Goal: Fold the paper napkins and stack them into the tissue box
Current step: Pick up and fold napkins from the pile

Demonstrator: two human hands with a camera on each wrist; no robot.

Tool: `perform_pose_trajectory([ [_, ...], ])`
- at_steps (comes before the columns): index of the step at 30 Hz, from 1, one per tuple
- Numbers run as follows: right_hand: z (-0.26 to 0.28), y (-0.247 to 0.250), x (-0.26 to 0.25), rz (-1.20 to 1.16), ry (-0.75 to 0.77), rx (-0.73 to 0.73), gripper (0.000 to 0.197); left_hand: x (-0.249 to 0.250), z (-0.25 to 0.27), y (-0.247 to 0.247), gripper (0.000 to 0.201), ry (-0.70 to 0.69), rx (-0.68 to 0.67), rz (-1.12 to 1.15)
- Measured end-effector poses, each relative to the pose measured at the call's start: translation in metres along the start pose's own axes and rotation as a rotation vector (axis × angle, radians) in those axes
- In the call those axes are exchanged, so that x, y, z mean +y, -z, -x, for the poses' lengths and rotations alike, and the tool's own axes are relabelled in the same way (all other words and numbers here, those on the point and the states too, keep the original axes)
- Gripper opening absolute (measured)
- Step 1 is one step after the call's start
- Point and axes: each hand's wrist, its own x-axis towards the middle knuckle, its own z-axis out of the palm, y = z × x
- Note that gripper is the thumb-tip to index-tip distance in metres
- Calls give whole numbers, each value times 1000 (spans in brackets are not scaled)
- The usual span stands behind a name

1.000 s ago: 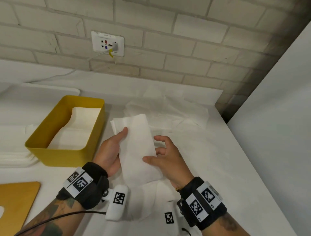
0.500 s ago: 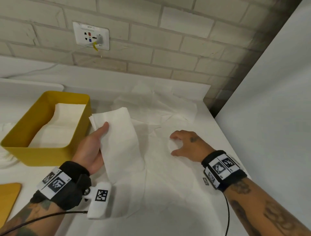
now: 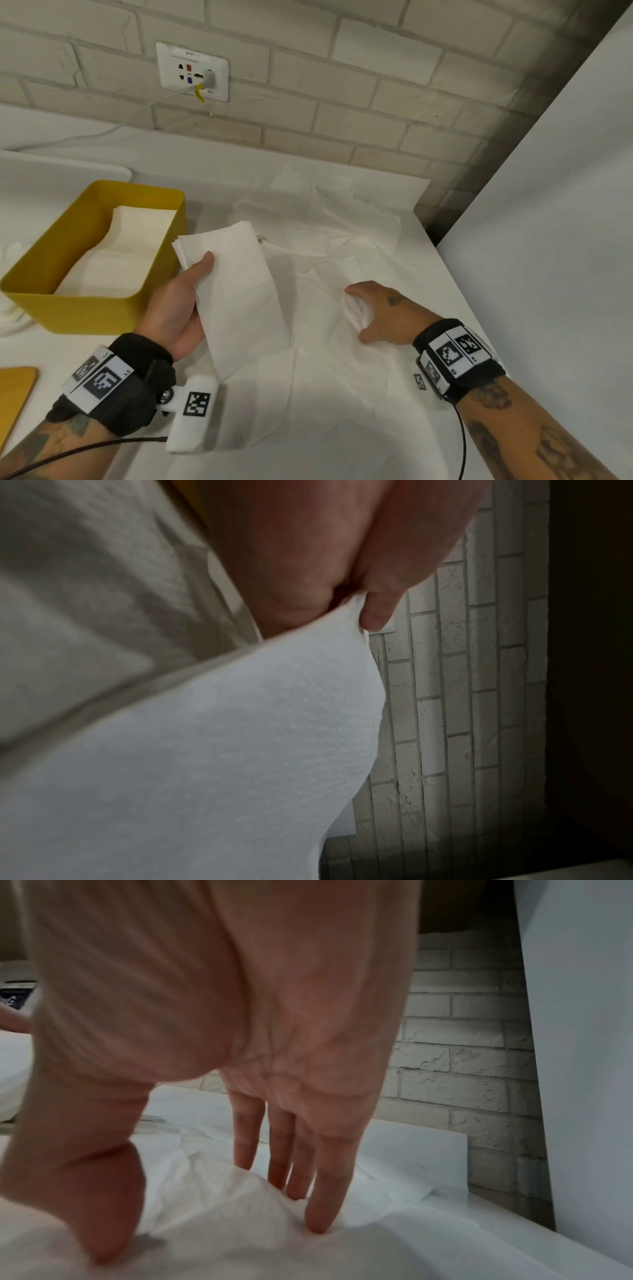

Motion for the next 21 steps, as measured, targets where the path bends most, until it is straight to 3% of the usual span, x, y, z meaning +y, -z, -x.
perform_pose_trajectory([
  [2,5,1,1,-19,19,-12,86,-1,0,-1,31,5,3,1],
  [6,9,1,-6,-106,15,26,67,-3,0,-3,24,15,3,-9],
  [10,2,-1,-24,-112,-65,31,64,-3,1,-3,25,18,2,-13],
  [15,-7,-5,-33,-147,-81,31,43,-3,4,0,24,21,-12,6],
  [18,-5,-3,-28,-319,-35,153,22,-1,4,1,22,16,-17,10],
  [21,4,6,-25,-636,32,429,15,2,4,0,21,7,-21,-3],
])
